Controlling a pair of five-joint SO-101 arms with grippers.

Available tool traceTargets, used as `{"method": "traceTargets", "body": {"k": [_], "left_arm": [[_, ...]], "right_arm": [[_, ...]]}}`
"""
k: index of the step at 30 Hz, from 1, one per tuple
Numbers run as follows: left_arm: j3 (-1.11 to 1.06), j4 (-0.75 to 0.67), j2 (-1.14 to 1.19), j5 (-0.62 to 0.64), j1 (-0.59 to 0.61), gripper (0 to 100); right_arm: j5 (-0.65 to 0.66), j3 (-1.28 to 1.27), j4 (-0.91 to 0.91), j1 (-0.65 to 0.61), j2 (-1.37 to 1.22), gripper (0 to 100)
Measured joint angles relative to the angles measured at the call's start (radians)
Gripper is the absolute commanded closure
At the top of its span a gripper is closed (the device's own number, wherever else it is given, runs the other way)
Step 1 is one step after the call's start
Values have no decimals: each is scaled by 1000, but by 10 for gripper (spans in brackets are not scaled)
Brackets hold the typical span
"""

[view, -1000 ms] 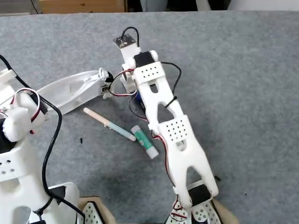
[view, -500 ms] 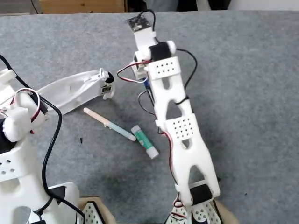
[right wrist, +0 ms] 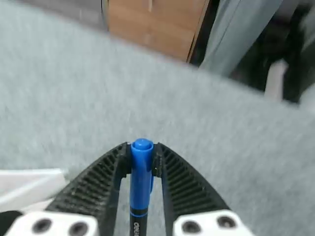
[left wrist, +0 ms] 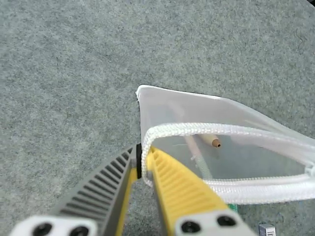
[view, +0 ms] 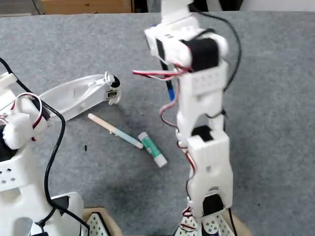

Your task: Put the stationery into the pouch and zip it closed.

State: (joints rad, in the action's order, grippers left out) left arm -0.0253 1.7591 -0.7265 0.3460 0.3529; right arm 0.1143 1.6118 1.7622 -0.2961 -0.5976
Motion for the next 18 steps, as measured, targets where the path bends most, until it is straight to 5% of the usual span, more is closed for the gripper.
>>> {"method": "traceTargets", "body": {"k": [9,18], "left_arm": [[0,0,0,0,0,972],[0,0,0,0,0,972]], "right_arm": [[0,-454,0,-29,488,986],[0,-818,-5,-322,845,986]]}}
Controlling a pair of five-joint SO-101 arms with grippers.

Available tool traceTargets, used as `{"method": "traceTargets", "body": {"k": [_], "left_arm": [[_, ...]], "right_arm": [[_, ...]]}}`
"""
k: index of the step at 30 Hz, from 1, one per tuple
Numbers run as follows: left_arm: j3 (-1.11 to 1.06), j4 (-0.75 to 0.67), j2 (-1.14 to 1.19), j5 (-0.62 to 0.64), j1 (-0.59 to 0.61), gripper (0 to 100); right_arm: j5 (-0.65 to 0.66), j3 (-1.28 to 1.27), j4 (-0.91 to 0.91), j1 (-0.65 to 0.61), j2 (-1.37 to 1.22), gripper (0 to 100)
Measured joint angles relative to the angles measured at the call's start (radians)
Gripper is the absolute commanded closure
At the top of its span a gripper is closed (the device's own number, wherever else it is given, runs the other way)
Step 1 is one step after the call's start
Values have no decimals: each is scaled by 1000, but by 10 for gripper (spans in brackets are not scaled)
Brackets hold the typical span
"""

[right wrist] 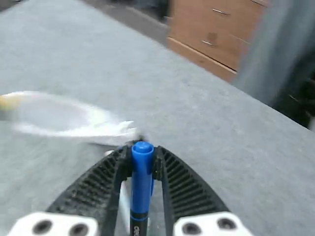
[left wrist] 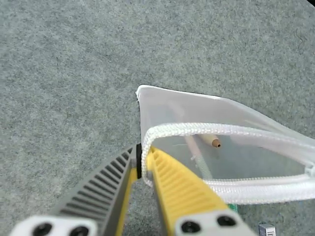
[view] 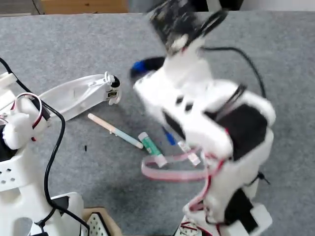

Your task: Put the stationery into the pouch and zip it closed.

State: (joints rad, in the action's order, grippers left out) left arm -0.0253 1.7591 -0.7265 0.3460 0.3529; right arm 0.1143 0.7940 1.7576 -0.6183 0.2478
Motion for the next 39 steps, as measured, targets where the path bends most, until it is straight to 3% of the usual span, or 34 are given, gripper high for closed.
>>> {"method": "traceTargets", "body": {"k": [4,11,17,24,35,39], "left_arm": [[0,0,0,0,0,972],[0,0,0,-2,0,972],[-38,0,-12,-55,0,972],[-160,-8,-25,-161,-43,972],[-38,-2,-29,-137,-330,973],[-51,0,-77,-130,-379,972]], "right_arm": [[0,-54,-118,-114,71,986],[-8,-209,-453,-146,110,986],[-175,-311,-660,-146,130,986],[-203,-324,-677,-146,130,987],[-227,-238,-652,-146,173,987],[-227,-244,-635,-146,227,987]]}}
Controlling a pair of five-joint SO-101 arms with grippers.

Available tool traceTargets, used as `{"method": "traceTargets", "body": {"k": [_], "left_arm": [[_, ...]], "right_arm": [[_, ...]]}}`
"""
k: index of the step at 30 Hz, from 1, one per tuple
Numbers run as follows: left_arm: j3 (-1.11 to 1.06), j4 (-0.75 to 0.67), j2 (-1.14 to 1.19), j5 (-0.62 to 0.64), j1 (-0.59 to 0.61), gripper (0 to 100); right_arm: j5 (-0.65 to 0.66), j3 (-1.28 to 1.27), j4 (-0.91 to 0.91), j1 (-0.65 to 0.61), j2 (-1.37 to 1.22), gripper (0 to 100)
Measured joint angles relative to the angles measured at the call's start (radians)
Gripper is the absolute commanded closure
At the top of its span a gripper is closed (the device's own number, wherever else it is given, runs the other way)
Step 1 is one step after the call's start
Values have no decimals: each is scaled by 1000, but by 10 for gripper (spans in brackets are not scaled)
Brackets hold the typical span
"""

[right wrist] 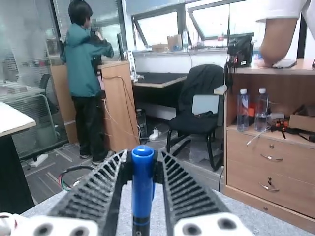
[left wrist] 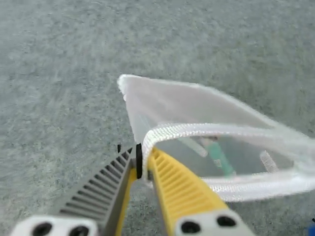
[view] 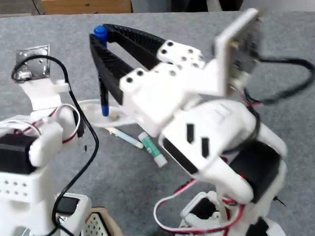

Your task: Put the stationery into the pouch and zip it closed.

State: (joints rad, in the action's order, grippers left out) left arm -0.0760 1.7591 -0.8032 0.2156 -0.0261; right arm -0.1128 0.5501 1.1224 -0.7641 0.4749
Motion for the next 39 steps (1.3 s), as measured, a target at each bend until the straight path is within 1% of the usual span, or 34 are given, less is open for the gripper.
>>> {"method": "traceTargets", "body": {"k": [4,8,11,14,18,24,28,39], "left_arm": [[-37,0,-5,0,21,971],[-38,0,-5,0,64,971],[-38,0,-5,0,74,971],[-38,0,-5,0,75,971],[-38,0,-5,0,77,971],[-38,0,-5,0,77,971],[-38,0,-5,0,77,971],[-38,0,-5,0,77,971]], "right_arm": [[0,-95,-15,28,14,987],[0,-235,-84,61,12,987],[0,-333,-143,75,12,987],[41,-433,-212,77,12,987],[86,-497,-298,77,11,987],[152,-525,-341,77,11,987],[170,-537,-296,77,12,987],[184,-540,-12,77,164,987]]}}
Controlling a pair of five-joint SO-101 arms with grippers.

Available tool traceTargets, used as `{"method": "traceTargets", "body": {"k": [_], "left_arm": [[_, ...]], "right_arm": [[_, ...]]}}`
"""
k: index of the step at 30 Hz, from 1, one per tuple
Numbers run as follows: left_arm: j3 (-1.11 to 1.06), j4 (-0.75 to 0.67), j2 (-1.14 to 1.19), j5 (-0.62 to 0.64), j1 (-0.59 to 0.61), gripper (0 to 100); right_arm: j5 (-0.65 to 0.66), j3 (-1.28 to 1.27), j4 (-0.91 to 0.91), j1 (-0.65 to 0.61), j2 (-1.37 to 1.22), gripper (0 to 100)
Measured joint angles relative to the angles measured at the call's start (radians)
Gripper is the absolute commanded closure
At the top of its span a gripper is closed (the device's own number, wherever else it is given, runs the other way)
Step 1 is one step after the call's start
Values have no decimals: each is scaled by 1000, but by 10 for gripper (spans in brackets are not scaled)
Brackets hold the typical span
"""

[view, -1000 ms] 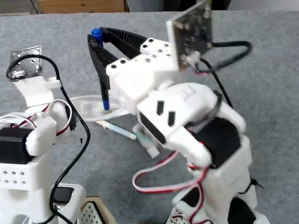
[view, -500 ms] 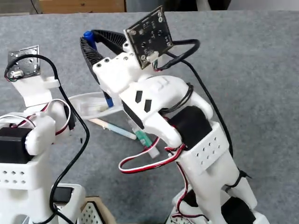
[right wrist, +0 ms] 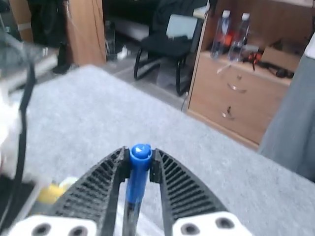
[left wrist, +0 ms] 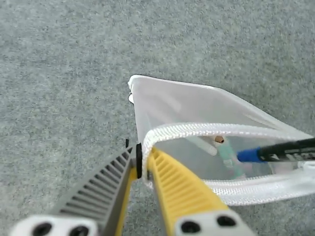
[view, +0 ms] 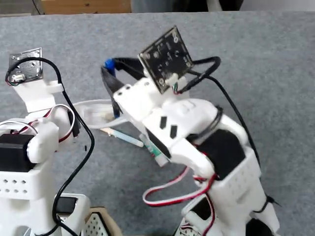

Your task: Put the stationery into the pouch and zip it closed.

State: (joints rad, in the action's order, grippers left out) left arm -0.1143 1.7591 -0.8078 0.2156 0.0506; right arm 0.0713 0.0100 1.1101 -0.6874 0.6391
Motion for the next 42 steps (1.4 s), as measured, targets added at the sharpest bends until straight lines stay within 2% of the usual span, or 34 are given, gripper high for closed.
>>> {"method": "traceTargets", "body": {"k": [8,12,30,34,42], "left_arm": [[0,0,0,0,51,971],[0,0,0,0,54,971],[0,0,0,0,61,971],[0,0,0,0,61,971],[0,0,0,0,58,971]], "right_arm": [[167,-40,262,-48,58,987],[233,-133,293,-86,91,987],[311,-519,-40,-89,126,969],[311,-520,-52,-89,126,874],[313,-480,-5,-94,115,864]]}}
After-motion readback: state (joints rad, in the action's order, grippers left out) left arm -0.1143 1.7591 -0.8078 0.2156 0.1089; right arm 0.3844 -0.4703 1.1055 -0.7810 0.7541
